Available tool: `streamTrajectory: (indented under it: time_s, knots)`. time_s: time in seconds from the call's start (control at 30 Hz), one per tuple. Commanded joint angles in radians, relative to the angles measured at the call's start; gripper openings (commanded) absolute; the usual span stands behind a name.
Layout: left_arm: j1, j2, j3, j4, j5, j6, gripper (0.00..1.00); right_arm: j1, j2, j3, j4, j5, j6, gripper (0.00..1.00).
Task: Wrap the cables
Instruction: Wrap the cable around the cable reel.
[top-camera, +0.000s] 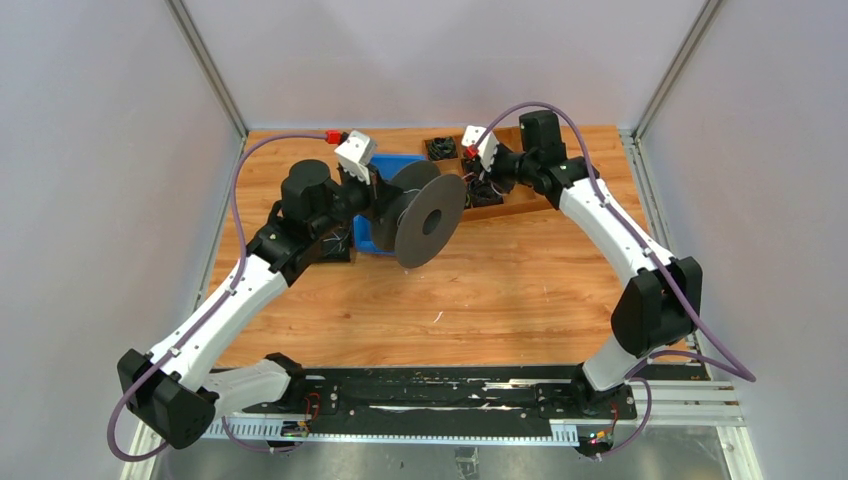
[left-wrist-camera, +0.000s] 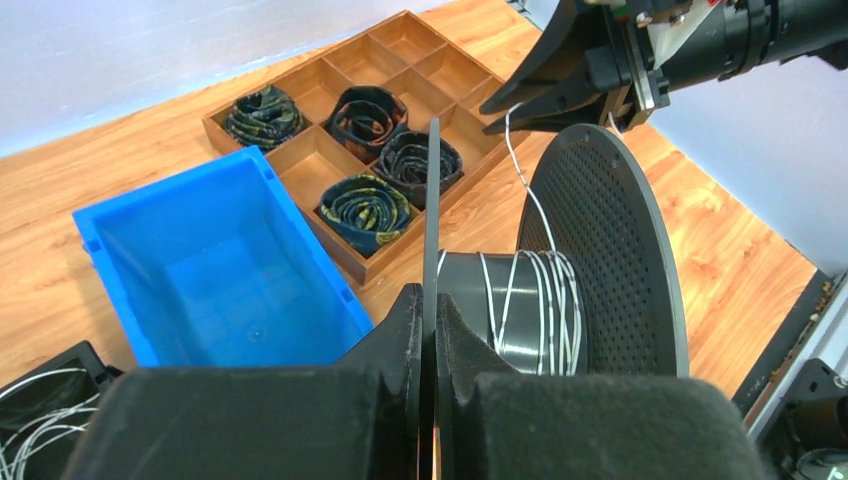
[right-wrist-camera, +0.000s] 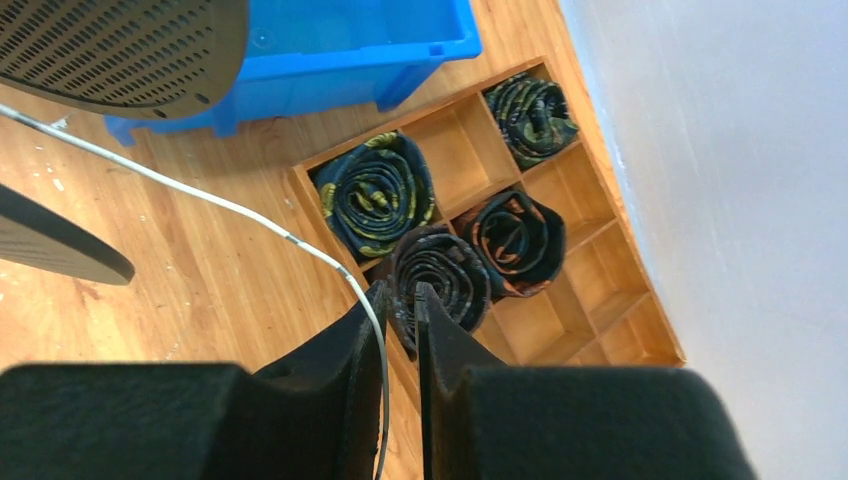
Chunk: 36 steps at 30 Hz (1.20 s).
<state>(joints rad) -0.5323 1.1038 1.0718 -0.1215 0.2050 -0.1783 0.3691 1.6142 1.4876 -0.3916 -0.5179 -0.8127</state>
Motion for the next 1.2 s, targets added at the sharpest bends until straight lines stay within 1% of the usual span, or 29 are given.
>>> streamTrajectory:
  time_s: [0.0,0.13,0.4,0.63,0.97,1.17]
  knots:
    - [0.008,-0.035,0.049,0.059,0.035,-0.058,0.0,-0.019,-0.031,-0.057,0.049,-0.061,0.072,0.16]
    - [0.008,-0.032,0.057,0.045,0.039,-0.062,0.0,-0.019,-0.048,-0.091,0.081,-0.088,0.099,0.16]
    - [0.007,-0.035,0.06,0.018,0.074,-0.027,0.0,-0.019,-0.045,-0.089,0.084,-0.107,0.117,0.16]
    - [0.008,-0.034,0.05,0.059,0.117,-0.038,0.0,-0.018,-0.048,-0.107,0.087,-0.115,0.13,0.15]
    - [0.009,-0.046,0.042,0.072,0.108,-0.035,0.0,-0.018,-0.071,-0.132,0.089,-0.123,0.139,0.14]
    - [0.009,-0.052,0.054,0.056,0.065,-0.053,0.0,-0.016,-0.084,-0.169,0.108,-0.148,0.185,0.14]
